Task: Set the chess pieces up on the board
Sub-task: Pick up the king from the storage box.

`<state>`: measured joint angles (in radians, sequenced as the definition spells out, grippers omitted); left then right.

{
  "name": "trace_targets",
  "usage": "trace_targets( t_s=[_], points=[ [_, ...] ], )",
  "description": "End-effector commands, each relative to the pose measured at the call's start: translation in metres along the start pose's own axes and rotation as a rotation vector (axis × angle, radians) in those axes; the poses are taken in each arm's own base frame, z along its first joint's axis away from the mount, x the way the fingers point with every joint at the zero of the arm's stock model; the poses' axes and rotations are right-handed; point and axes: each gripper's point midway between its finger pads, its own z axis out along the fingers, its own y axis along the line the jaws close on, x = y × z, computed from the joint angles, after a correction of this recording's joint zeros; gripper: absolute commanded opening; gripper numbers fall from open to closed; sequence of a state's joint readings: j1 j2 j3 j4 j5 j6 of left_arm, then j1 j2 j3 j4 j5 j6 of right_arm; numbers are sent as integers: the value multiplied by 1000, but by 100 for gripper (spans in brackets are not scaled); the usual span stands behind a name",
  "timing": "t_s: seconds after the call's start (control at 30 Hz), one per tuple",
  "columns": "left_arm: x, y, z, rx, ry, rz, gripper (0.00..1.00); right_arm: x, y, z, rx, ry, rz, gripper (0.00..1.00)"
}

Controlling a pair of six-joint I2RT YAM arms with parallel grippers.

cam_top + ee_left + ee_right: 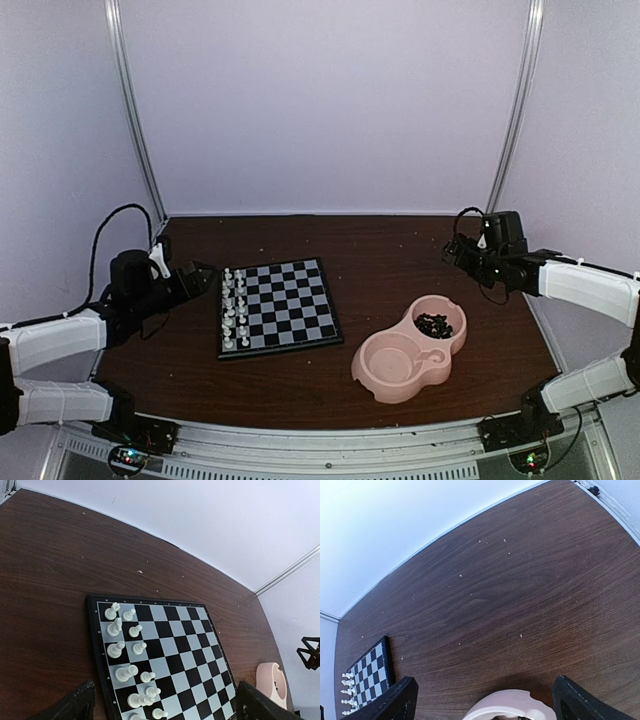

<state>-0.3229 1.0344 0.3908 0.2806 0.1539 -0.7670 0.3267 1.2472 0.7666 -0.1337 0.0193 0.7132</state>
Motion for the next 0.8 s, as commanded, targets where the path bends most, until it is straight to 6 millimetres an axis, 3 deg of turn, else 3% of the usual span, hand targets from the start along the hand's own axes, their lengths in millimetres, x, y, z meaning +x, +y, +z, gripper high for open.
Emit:
trace_targets(
  t_s=[0.0,0.3,0.6,0.77],
  points=[
    [-5,-7,-3,32,-28,33,98,-9,-12,-8,68,-37,-3,99],
    [-6,2,-4,-23,-29,38,98,-13,-28,-18,146,-54,13,100],
    [-9,10,-9,-70,-53,29,98,-17,11,-33,3,11,-117,79],
    [-6,21,-13,-112,-72,-17,98,8,18,-48,-2,114,-271,73]
  ],
)
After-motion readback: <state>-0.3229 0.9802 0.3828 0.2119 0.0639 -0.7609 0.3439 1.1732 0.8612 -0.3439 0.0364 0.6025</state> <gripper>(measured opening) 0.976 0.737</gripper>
